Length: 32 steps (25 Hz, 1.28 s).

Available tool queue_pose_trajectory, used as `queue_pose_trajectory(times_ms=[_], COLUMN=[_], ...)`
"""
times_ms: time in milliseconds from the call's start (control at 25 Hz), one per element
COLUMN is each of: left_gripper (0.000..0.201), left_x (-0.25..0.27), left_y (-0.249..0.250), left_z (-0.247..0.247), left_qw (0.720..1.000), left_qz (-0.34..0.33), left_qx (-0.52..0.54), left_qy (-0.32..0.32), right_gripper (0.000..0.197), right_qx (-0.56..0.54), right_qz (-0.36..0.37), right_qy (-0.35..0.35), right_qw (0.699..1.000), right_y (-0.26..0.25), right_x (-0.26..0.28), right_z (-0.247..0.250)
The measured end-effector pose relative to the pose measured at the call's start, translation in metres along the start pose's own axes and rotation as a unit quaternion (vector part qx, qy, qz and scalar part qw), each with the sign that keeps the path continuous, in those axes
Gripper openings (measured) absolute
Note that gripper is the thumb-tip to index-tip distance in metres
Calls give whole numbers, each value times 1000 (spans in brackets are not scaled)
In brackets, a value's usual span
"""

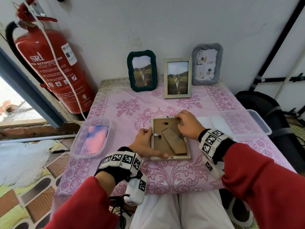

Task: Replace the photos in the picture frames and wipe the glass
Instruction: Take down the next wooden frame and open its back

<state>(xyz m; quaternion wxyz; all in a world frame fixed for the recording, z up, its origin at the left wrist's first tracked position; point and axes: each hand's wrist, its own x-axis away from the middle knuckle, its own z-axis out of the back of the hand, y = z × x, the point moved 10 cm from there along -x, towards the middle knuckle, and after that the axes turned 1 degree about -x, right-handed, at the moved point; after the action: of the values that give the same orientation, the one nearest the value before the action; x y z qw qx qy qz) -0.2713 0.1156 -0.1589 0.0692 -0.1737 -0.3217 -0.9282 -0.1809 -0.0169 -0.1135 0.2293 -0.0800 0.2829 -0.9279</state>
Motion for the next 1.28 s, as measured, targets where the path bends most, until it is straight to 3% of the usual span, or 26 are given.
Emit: queue_pose_trajectory(times_ms=[240, 560, 1040, 1280], left_gripper=[136, 138, 125, 124], left_x=[-4, -5, 5, 9], left_y=[0, 2, 9, 11], left_z=[-4, -10, -10, -9], left_qw=[997, 996, 994, 995], left_qz=[-12, 24, 55, 50], left_qx=[-72, -88, -91, -87], left_qy=[-5, -18, -18, -26], right_gripper=[61, 57, 56, 45], right_qx=[137, 236, 214, 91], right_qz=[27, 58, 70, 43], right_qy=[-72, -62, -77, -39], right_qw=[988, 968, 971, 994], right_y=[1, -6, -3, 1], right_x=[-17, -15, -8, -5], right_z=[-14, -18, -21, -13])
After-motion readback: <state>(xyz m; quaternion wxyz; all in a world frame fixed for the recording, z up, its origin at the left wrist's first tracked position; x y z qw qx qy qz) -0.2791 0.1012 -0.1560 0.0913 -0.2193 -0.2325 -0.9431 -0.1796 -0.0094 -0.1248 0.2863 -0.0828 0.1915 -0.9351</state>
